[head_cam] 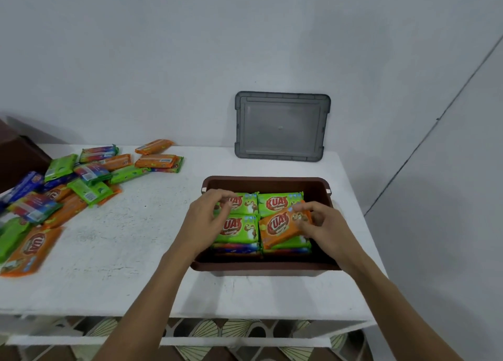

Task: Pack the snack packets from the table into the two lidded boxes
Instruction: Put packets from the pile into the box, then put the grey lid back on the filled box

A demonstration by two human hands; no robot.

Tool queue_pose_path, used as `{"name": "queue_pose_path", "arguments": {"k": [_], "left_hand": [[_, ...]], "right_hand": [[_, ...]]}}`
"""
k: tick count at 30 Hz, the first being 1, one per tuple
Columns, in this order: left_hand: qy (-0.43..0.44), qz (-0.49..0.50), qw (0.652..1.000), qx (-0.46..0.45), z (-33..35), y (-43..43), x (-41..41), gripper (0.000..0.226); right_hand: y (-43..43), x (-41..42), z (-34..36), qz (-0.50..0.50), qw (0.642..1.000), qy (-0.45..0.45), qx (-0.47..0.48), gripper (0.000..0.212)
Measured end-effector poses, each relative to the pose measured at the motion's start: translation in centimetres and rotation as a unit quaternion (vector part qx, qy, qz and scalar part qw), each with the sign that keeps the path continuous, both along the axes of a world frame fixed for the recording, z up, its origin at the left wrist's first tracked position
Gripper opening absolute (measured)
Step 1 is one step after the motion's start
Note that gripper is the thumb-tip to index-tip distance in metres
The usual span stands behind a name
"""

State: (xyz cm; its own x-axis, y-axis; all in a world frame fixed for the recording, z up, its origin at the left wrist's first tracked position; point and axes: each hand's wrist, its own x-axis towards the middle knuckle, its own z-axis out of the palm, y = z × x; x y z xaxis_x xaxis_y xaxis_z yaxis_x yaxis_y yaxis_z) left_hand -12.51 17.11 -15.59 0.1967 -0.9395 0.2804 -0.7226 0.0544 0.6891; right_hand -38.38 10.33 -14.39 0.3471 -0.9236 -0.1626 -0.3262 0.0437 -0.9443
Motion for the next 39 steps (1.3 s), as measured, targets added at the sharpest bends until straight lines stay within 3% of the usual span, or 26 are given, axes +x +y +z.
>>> {"name": "queue_pose_path", "arguments": {"k": [6,10,17,24,27,33,39], "left_hand": [[-0.053,0.013,0.998,0.019,0.0,0.0,-0.4,0.021],[-0.078,0.021,0.997,0.02,0.1,-0.1,-0.5,0.021],[-0.078,0.021,0.996,0.023,-0.3,-0.3,-0.4,0.02],[0.009,0.028,1.0,-0.001,0.5,-2.9,0.1,0.016],[0.028,0.019,0.999,0.0,1.3,-6.4,0.3,0.016],[0.101,0.075,0.99,0.067,2.3,-16.7,1.9,0.024],[0.243,0.128,0.944,0.181,1.6,-24.4,4.6,0.046]], "right_hand": [[0.4,0.9,-1.0,0.023,0.973,0.209,-0.097,0.017],[0.9,1.3,-1.0,0.057,0.912,0.345,-0.213,0.024],[0.6,1.2,-0.6,0.077,0.895,0.382,-0.219,0.033],[-4.9,0.9,2.7,-0.004,0.947,0.24,-0.213,0.02],[-8.9,1.0,3.6,-0.054,0.965,0.164,-0.199,0.026],[-18.5,1.2,3.6,-0.11,0.991,0.058,-0.043,0.043],[-26.0,1.9,2.3,-0.164,0.982,-0.017,0.091,0.053]]}}
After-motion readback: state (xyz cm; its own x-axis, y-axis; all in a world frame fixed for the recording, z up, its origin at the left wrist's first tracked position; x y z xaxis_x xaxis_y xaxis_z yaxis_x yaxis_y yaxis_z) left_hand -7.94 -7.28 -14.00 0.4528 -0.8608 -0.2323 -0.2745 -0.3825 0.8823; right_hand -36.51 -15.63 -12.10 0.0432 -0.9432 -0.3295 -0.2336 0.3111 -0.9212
